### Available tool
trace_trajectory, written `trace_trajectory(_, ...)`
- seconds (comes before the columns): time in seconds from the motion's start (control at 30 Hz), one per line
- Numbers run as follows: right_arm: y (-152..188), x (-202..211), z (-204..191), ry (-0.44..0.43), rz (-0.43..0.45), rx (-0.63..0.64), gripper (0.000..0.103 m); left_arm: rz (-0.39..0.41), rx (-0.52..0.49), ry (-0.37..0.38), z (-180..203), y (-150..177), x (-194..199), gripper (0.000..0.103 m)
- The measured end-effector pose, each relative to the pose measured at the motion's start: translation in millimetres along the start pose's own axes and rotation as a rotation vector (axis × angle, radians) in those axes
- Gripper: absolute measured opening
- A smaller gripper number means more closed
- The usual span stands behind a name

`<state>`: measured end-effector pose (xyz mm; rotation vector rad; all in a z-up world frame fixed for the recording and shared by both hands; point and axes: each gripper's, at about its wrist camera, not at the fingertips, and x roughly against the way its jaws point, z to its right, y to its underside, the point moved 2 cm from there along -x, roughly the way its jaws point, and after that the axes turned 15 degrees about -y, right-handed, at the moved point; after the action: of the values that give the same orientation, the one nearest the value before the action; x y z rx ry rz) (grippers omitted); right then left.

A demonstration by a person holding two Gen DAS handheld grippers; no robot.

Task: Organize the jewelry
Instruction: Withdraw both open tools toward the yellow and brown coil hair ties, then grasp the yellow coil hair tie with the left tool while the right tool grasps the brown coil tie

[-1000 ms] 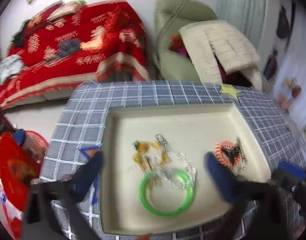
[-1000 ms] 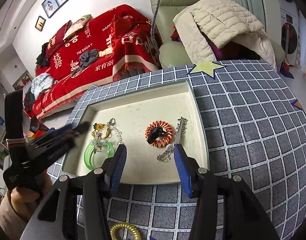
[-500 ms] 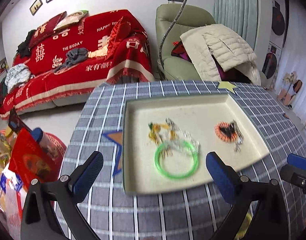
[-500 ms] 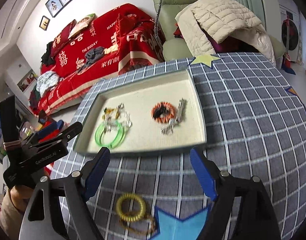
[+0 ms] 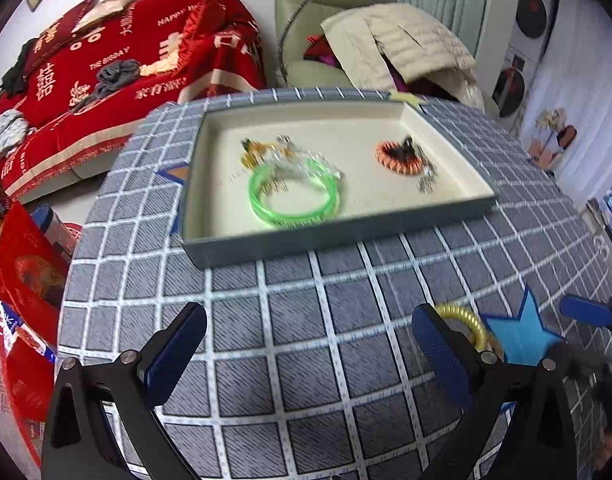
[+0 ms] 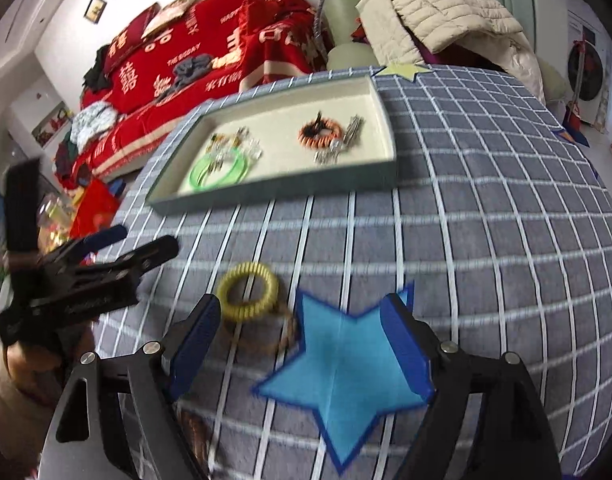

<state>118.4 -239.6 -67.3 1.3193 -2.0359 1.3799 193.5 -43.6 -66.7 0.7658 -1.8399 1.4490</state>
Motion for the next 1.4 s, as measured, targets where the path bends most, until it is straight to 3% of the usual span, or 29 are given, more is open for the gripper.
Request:
trace_trajectory(0.3,49.3,1.3,-30.2,-0.058,-0.085,0.067,0.084,-0.034,-0.047,0.054,22.2,1.7,-4.0,0.103)
trace_trajectory(0.43,64.0,-5.3,-47.7,-0.066,-0.119,0.116,0.083,-0.046,-0.093,0.032,35.1,3.5,-10.1,0.103)
trace_trajectory(0.6,78.1,-12.9,-60.2,-0.052,-0.156,0.168,0.070,-0.072,-0.096,0.002,38.5,7.9,-16.9,0.103)
trace_trajectory(0.77,89.3,-19.4,-62.8,-0.032,-0.189,0.188,0.049,-0.075,-0.090,-0.013,37.9,9.7,-18.1,0.103)
trace_trajectory(1.1,105.4,-25.4,-79.6,0.091,-0.213,0.356,0.047,-0.044,-0.144,-0.062,48.0,12.1,-14.6,0.103)
trace_trajectory(1.23,107.5,-23.8,-80.6,0.085,-0.216,0.356,0.043,-0.030,-0.172,-0.036,52.3,13.5,-7.9,0.103)
trace_trajectory(1.4,108.0,-23.9,-83.5,0.080,-0.223,0.364,0.034,-0.004,-0.224,-0.003,63.7,15.9,2.0,0.075)
